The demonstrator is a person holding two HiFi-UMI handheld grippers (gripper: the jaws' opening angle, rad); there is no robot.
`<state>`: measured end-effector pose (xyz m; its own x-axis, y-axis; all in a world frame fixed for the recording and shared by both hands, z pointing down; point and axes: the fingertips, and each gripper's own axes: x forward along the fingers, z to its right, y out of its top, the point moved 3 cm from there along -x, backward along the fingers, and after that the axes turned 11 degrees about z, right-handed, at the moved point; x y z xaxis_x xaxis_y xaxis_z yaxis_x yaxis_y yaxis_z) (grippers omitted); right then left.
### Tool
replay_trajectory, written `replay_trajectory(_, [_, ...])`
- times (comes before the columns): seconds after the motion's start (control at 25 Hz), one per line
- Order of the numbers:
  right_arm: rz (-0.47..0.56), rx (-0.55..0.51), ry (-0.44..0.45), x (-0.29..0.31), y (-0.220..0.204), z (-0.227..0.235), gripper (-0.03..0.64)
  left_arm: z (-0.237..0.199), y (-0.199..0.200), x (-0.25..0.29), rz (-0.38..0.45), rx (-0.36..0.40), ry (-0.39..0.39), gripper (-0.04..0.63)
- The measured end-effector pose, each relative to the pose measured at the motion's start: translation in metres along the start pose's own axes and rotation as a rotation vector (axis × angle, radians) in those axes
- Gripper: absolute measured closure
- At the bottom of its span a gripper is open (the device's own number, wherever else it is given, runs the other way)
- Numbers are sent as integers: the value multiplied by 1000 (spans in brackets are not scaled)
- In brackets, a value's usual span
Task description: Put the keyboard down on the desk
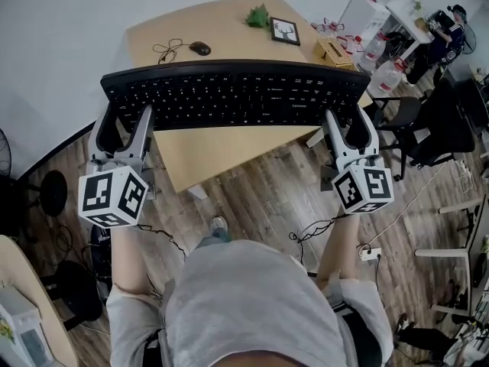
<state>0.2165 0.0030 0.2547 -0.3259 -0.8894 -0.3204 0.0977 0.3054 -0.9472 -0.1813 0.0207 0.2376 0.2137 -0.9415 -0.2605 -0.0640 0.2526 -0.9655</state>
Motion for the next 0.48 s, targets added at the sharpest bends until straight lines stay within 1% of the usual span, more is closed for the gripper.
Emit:
replay_trajectory(0.28, [10,2,-12,-2,0,-1,365,0,2,2,4,6,-11,301])
replay_trajectory(0.48, [-21,4,-26,18,-14,-2,365,-16,-13,24,-19,-7,-22,301])
